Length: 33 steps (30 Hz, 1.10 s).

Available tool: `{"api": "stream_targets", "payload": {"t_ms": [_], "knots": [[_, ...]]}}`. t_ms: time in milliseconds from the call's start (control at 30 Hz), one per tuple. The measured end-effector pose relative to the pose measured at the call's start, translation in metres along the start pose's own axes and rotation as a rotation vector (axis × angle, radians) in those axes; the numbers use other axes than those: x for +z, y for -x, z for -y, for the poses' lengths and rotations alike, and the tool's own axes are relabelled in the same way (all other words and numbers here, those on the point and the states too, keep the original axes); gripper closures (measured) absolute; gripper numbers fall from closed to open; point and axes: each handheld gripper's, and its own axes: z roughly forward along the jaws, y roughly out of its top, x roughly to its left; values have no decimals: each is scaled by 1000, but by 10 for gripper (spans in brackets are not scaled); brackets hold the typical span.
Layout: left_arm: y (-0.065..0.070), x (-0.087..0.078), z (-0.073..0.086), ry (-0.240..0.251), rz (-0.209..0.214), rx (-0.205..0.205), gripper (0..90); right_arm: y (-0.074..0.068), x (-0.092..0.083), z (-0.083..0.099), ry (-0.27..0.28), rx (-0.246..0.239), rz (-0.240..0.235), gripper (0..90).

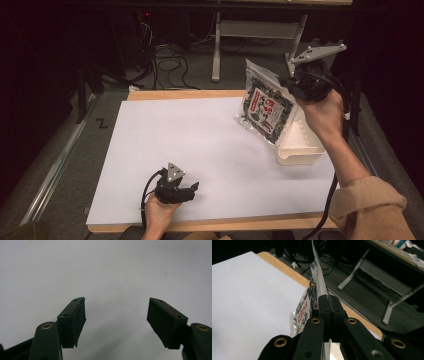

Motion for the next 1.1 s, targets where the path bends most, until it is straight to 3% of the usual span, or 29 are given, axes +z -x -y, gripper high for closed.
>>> {"api": "stream_targets", "payload": {"t_ms": [700, 1100], "knots": [[1, 0, 0, -1, 3, 3, 308, 58, -7, 24, 1, 146, 148, 900], [2, 1, 1, -2, -1, -1, 307, 80, 1, 43, -26, 185, 200, 900]]}}
